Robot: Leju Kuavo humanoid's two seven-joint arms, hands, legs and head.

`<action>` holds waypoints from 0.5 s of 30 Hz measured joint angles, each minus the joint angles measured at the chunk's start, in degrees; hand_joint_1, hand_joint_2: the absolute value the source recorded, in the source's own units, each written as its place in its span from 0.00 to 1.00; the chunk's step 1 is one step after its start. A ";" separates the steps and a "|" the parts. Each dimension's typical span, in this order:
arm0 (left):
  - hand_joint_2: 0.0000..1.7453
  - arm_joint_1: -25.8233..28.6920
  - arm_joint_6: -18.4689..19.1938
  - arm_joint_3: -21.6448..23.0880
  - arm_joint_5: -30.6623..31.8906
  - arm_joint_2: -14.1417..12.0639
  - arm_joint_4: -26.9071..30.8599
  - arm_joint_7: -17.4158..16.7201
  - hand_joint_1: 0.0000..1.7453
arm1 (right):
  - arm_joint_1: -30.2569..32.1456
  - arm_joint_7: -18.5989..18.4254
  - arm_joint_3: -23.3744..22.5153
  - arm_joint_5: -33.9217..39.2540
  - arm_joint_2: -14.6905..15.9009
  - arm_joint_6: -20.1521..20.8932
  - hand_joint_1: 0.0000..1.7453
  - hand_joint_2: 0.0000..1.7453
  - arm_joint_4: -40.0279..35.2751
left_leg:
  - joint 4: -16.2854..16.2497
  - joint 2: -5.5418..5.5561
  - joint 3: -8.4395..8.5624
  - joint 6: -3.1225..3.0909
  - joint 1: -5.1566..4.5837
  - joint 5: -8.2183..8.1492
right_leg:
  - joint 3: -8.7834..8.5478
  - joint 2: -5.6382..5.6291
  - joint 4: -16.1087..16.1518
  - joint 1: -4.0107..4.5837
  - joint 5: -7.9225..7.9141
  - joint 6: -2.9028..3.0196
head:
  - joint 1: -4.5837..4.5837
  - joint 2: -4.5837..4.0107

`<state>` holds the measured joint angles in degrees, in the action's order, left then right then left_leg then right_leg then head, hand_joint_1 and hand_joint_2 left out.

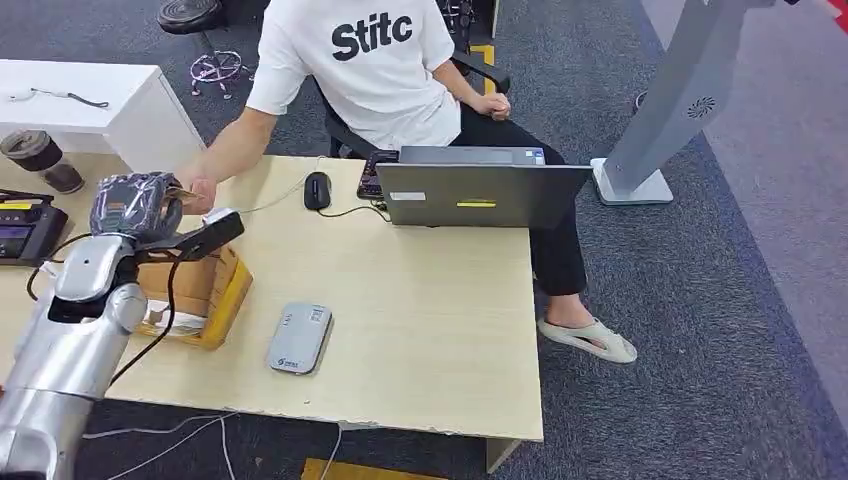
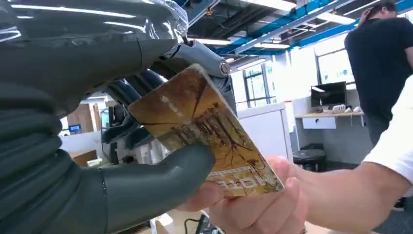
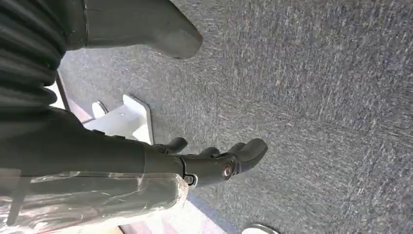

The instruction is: Pass the card to the sensor for recognition and then transmit it.

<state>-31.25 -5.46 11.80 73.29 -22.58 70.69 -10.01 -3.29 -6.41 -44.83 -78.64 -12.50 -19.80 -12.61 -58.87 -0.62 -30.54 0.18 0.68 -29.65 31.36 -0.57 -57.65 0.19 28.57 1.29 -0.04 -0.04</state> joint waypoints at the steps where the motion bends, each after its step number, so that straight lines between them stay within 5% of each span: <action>1: 1.00 -0.69 0.02 0.00 0.28 0.00 0.00 0.04 0.00 | 0.00 -0.33 0.18 -0.90 0.00 -0.15 0.00 1.00 0.00 | 0.00 0.02 0.00 0.00 0.00 0.00 | -0.01 0.03 0.00 0.00 0.00 0.00 | 0.00 0.00; 8: 1.00 -1.68 -3.58 -0.04 0.28 -0.09 1.24 -0.13 0.00 | 0.00 0.02 0.31 -0.72 0.02 -0.83 0.00 1.00 0.00 | 0.00 0.09 0.01 0.01 0.00 0.02 | -0.08 0.09 -0.02 -0.01 -0.02 0.00 | -0.02 0.00; 15: 1.00 3.90 -3.98 -1.18 -0.74 -2.95 10.87 1.16 0.00 | 0.25 -0.52 0.28 -0.54 0.07 -0.76 0.00 1.00 0.00 | 0.00 0.09 0.04 0.01 0.00 0.02 | -0.07 0.09 -0.03 0.00 -0.01 0.00 | 0.00 0.00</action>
<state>-27.35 -9.44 10.62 72.54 -25.53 81.55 -8.85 -3.03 -6.93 -44.54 -79.19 -12.44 -20.57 -12.61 -58.87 -0.53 -30.50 0.19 0.68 -29.63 31.29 -0.49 -57.68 0.18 28.56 1.29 -0.04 -0.04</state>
